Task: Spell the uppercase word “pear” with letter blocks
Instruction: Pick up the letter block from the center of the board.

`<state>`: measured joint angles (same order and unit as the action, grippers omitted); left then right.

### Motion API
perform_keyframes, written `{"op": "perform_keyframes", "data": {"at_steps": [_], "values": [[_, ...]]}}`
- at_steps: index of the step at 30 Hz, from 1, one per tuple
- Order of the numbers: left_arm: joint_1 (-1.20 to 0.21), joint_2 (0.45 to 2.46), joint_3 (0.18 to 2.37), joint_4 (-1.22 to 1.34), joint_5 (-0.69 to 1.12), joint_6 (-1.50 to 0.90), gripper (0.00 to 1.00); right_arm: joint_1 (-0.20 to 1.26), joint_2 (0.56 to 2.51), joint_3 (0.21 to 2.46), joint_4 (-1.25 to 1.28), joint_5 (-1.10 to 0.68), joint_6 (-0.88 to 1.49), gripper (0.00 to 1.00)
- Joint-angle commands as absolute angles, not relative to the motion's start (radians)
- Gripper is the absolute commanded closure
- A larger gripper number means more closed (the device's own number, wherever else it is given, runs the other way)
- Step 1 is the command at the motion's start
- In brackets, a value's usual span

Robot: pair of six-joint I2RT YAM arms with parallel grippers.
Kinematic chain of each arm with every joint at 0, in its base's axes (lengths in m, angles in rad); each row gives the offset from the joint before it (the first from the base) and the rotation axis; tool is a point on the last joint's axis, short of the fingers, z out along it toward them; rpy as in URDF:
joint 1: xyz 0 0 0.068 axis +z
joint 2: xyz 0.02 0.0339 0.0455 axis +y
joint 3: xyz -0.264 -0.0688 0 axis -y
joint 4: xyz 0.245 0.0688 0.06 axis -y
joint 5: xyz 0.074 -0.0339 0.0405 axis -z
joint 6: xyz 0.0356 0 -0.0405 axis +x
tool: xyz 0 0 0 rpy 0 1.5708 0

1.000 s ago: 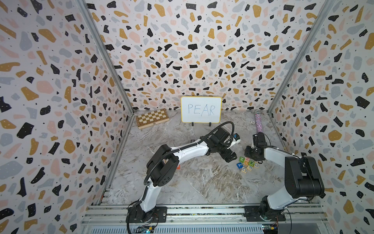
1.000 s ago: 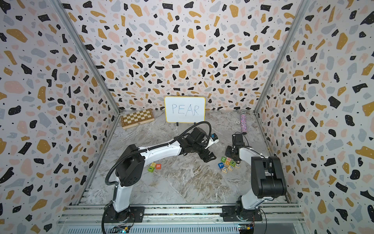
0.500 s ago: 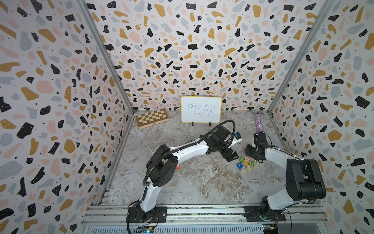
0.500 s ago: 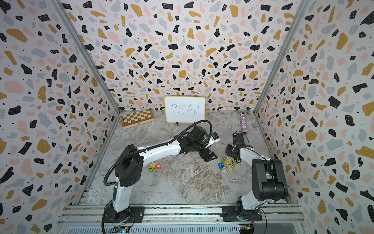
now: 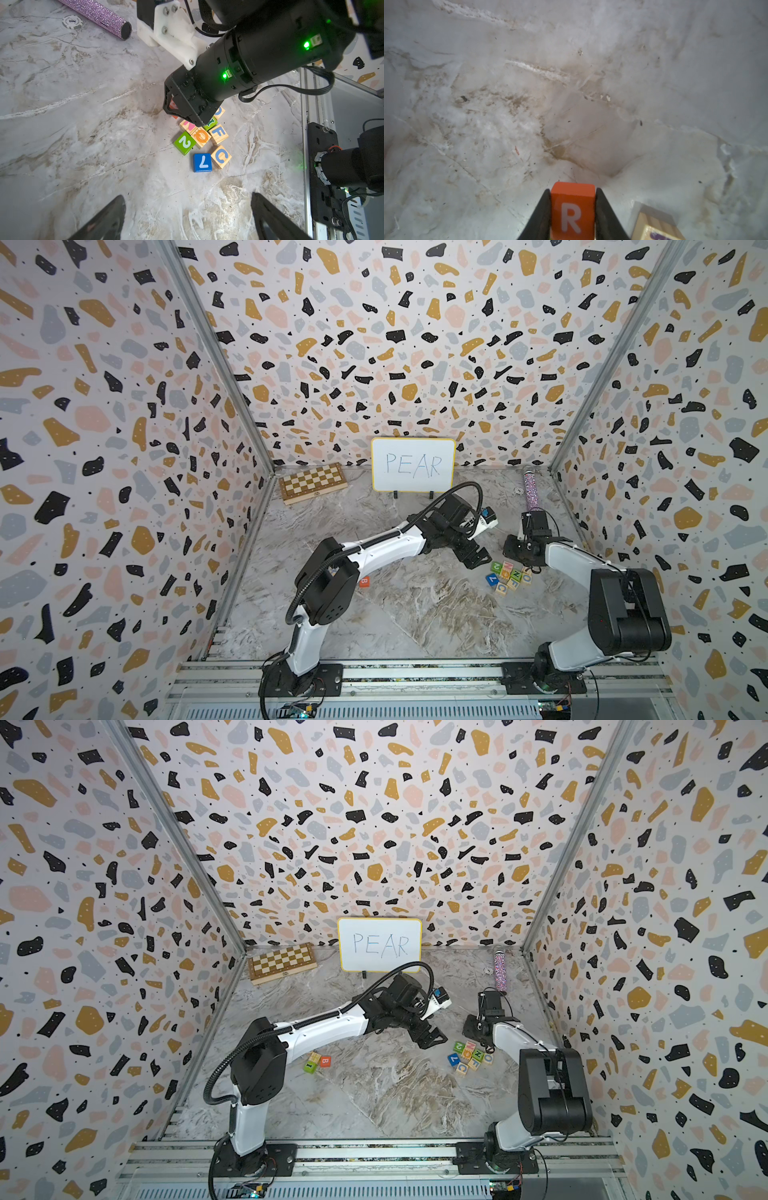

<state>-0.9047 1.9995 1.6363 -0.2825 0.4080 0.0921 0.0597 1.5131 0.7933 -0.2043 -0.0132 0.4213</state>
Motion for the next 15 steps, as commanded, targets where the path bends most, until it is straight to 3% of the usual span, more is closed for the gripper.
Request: {"op": "perform_keyframes", "data": {"at_steps": [1,15], "values": [[-0.882,1.93,1.621,-0.216,0.441,0.079,0.07,0.083,1.477,0.841,-0.232,-0.02,0.415,0.84],[-0.756,1.744,1.354,-0.088,0.408,0.012,0.07,0.255,1.553,0.967,-0.257,-0.023,0.415,0.85]]}}
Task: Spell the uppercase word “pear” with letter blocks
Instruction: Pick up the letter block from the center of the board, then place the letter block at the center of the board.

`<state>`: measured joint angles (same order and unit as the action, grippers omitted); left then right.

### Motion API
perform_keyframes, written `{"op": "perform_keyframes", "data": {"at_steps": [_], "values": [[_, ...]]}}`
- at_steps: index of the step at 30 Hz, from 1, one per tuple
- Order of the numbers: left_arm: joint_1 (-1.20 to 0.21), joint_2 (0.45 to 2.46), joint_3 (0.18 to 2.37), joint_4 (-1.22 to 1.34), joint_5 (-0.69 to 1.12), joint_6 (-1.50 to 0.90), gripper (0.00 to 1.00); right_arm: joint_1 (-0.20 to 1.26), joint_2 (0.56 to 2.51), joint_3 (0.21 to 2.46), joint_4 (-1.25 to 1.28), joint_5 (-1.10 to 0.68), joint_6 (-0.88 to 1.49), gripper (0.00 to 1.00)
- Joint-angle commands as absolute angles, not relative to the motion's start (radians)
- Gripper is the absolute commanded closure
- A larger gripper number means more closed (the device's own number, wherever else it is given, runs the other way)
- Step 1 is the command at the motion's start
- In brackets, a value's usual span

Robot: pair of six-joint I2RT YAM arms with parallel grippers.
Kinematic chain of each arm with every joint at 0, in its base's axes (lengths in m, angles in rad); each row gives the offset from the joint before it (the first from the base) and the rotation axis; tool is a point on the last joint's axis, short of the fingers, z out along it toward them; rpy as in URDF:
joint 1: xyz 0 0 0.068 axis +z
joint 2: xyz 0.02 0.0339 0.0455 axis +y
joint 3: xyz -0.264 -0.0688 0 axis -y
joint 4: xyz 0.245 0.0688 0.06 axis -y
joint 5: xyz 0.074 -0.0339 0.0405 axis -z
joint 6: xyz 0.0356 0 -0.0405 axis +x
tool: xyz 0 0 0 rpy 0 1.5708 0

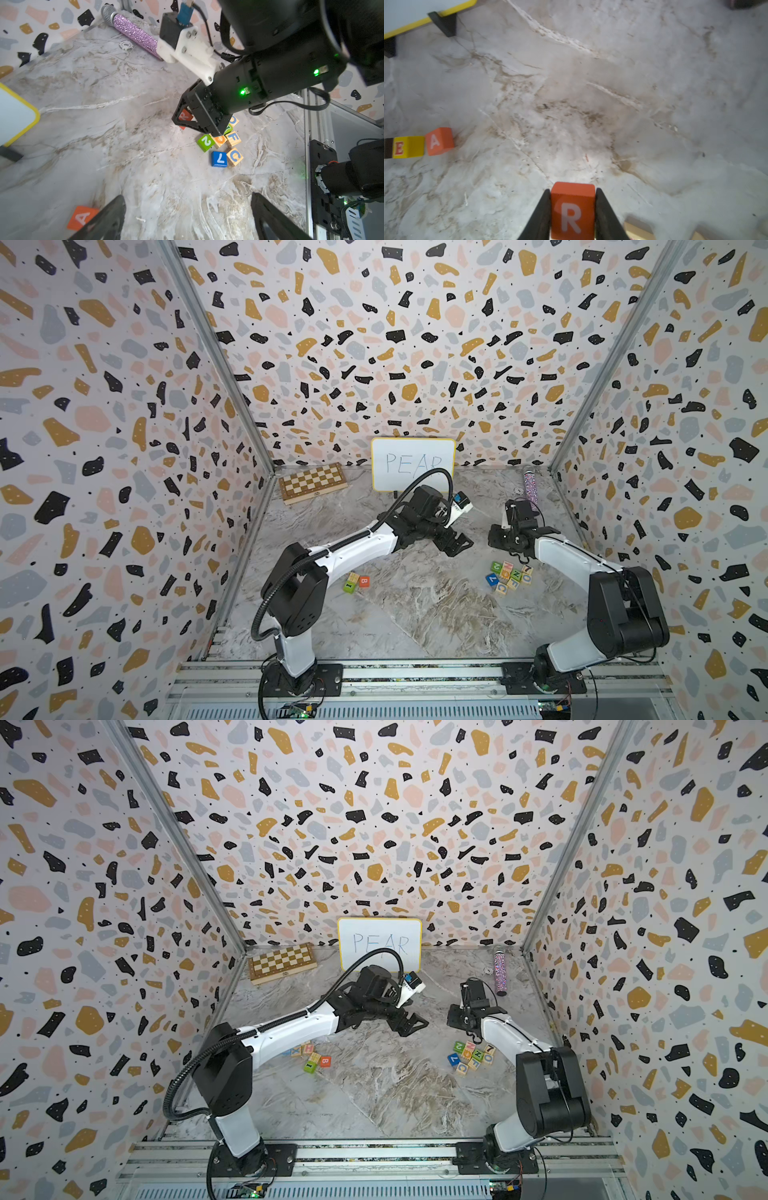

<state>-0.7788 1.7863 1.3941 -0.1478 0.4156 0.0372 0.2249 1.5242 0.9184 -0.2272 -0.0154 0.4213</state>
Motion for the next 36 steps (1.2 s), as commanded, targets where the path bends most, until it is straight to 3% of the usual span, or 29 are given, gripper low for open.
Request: {"op": "perform_keyframes", "data": {"at_steps": [1,13,36], "values": [[-0.744,1.731,1.334,-0.079,0.407,0.009,0.07,0.271,1.569,0.981,-0.263,-0.024,0.415,0.85],[-0.616,1.65,1.199,-0.051,0.395,-0.023,0.07,0.415,1.761,1.154,-0.276,-0.052,0.453,0.85],[-0.526,1.662,1.167,-0.057,0.412,-0.02,0.06,0.441,2.013,1.385,-0.326,-0.078,0.433,0.85]]}}
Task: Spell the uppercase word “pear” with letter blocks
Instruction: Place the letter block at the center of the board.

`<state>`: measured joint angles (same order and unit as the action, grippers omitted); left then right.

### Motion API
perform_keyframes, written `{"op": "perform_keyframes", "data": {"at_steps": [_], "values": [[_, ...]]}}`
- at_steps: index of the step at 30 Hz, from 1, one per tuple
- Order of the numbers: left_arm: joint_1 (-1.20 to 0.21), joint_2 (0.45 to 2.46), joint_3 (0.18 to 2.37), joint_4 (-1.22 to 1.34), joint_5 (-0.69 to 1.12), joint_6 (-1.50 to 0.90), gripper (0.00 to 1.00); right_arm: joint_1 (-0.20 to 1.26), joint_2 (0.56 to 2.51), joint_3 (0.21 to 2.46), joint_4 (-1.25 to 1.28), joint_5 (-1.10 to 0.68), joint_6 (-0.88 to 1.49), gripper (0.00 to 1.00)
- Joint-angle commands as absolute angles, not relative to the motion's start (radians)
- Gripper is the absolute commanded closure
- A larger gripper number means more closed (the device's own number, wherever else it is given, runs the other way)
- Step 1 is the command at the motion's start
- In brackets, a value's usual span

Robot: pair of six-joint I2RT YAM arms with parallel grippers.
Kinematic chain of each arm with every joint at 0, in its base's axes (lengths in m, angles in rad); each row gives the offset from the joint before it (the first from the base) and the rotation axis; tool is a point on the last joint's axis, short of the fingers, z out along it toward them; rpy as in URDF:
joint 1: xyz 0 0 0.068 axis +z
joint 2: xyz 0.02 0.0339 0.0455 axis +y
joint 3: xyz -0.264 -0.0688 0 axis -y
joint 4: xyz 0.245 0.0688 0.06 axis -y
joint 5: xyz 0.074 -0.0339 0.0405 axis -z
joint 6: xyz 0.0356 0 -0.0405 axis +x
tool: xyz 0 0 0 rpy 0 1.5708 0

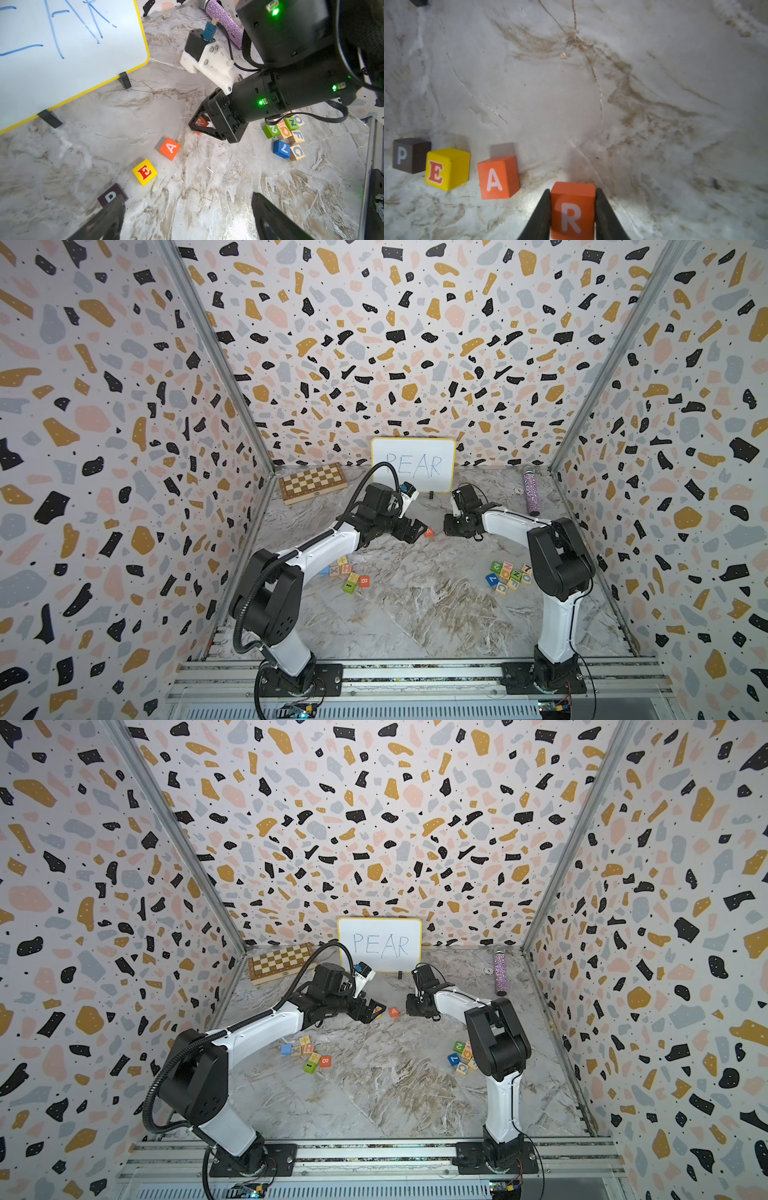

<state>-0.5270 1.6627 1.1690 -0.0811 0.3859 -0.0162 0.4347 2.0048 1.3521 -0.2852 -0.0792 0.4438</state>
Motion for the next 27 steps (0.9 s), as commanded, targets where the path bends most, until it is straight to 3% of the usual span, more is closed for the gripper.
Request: {"op": "perform_keyframes", "data": {"at_steps": [1,15,23,27], "values": [[-0.525,1.667,1.168,-0.055,0.42,-0.015,0.06,0.44,2.017,1.385,-0.323,-0.086,0.432,0.85],[-0.525,1.671,1.178,-0.058,0.414,-0.006,0.06,0.451,2.074,1.424,-0.322,-0.104,0.424,0.82],[-0.526,1.666,1.18,-0.061,0.417,-0.01,0.06,0.454,2.061,1.456,-0.344,-0.107,0.424,0.61],[-0.525,1.661,1.181,-0.07,0.411,-0.005,0.06,0.453,2.04,1.509,-0.375,-0.108,0.413,0.56]]}}
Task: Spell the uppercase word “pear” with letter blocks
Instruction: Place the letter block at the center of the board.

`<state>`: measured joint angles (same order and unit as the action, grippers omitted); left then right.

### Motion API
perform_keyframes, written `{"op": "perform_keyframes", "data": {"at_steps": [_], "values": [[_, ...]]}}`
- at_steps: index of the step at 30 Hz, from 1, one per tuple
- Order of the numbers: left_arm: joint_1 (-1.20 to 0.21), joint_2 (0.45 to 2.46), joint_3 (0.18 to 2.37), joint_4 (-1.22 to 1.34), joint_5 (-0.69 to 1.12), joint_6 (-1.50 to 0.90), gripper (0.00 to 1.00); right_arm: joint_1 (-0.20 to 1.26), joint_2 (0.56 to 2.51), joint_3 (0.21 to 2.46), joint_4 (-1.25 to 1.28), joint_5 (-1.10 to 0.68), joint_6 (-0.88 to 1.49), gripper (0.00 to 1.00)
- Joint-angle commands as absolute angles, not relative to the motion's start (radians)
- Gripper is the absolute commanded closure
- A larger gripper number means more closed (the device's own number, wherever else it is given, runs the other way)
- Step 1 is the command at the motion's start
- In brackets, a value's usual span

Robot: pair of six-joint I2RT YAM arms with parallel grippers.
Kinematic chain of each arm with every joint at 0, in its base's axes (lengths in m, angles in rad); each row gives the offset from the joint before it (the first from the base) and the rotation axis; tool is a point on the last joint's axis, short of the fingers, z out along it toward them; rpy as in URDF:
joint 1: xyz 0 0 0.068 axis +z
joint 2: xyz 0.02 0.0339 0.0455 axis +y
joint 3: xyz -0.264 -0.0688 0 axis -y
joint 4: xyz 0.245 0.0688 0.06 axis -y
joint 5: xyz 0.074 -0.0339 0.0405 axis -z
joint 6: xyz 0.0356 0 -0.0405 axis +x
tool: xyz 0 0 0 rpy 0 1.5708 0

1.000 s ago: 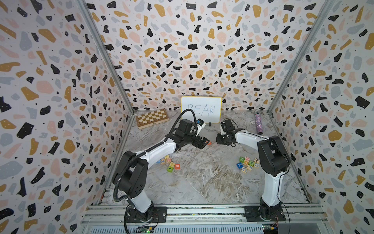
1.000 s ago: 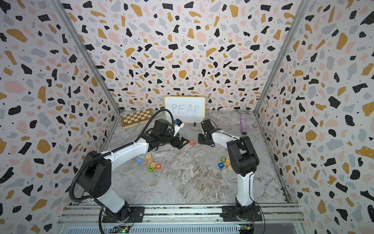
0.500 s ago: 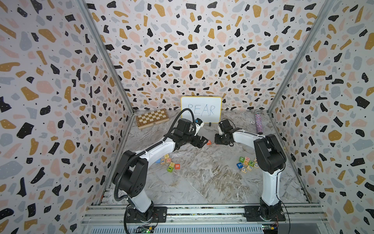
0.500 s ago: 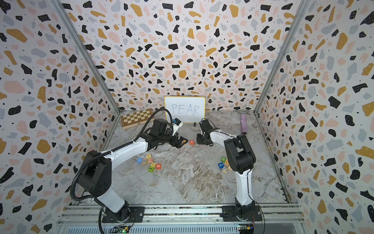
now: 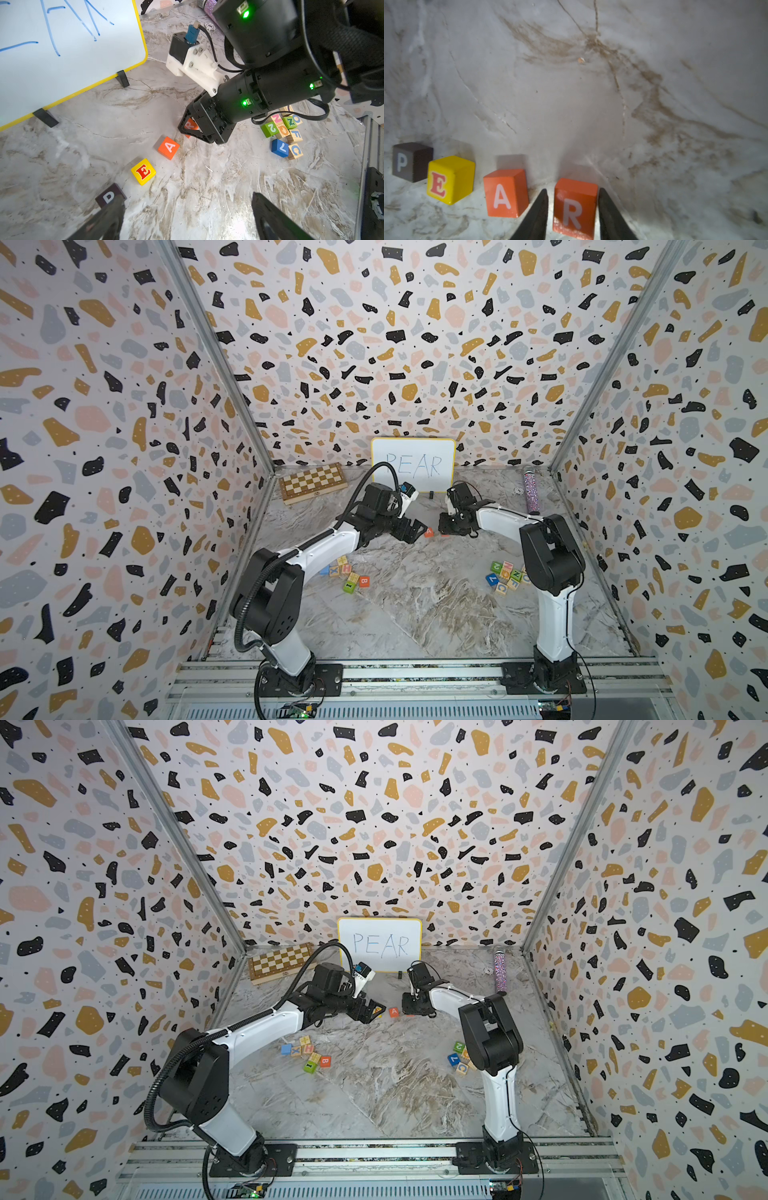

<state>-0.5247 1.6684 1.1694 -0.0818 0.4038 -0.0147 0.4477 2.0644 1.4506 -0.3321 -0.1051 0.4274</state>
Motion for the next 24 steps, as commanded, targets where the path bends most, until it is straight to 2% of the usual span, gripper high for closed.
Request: {"op": "perform_keyframes", "data": {"at_steps": [1,8,17,24], "values": [[-0.525,1.66,1.183,-0.072,0.41,-0.006,0.06,0.451,2.032,1.522,-0.382,-0.105,0.411,0.53],[-0.526,1.641,1.194,-0.084,0.415,-0.009,0.05,0.45,1.954,1.541,-0.421,-0.099,0.396,0.53],[-0.526,1.608,1.232,-0.127,0.413,-0.03,0.06,0.399,1.789,1.343,-0.306,-0.096,0.39,0.53],[-0.525,1.534,1.185,-0.116,0.337,-0.039,0.06,0.38,1.718,1.232,-0.241,-0.115,0.369,0.52]]}}
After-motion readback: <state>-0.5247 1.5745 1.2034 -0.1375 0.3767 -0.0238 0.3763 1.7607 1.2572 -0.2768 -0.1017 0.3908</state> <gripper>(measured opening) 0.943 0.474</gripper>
